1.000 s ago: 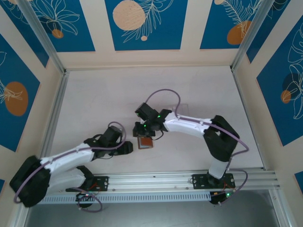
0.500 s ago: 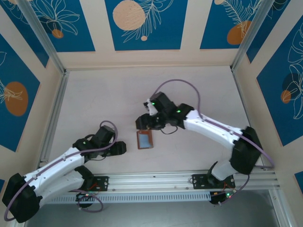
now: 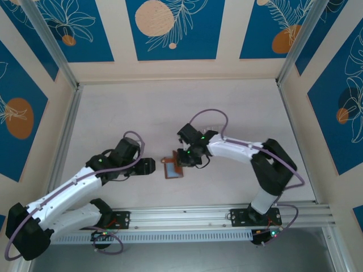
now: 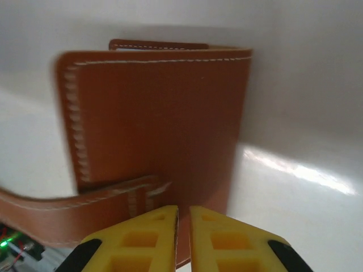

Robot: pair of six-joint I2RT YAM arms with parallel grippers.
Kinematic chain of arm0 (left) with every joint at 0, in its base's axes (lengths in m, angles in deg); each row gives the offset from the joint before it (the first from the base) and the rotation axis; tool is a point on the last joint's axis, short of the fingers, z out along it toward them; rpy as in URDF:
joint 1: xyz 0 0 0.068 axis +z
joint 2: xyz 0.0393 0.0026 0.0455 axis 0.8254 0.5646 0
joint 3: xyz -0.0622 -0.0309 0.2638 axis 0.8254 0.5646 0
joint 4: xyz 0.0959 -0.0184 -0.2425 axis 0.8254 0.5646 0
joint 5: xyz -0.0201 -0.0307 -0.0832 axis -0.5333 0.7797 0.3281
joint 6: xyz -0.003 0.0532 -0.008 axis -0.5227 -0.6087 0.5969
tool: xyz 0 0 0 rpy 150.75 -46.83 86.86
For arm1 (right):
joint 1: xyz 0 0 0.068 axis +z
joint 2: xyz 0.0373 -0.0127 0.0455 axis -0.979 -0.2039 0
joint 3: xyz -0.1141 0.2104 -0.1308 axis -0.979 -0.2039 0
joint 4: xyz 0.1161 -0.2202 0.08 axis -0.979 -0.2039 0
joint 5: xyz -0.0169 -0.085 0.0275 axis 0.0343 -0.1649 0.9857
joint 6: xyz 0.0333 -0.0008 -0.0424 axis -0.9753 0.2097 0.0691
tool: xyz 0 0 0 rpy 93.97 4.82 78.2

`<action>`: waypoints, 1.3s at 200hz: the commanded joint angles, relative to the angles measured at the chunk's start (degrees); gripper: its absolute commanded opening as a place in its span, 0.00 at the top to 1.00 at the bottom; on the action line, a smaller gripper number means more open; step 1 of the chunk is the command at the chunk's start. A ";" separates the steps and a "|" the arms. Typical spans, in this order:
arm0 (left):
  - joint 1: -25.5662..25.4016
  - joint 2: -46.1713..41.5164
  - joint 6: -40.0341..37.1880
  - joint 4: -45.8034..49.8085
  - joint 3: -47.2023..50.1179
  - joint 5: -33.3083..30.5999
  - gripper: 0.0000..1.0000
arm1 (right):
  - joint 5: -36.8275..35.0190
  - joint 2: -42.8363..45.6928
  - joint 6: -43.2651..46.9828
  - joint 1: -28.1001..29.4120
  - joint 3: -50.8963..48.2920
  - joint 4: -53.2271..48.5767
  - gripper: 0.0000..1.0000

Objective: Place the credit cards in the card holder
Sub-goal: Close the card holder at the bottom-center of the table.

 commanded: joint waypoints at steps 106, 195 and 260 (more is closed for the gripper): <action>1.35 26.88 -4.00 -12.52 -4.25 2.93 0.67 | -1.45 -8.20 0.91 2.22 6.12 -2.31 0.65; 2.04 34.74 -4.24 -18.12 1.21 0.38 0.73 | 0.99 0.85 3.34 -1.60 3.48 -2.28 0.50; 2.00 35.44 -3.33 -20.35 4.86 0.88 0.74 | 5.69 -5.48 3.62 -5.59 0.98 4.12 0.45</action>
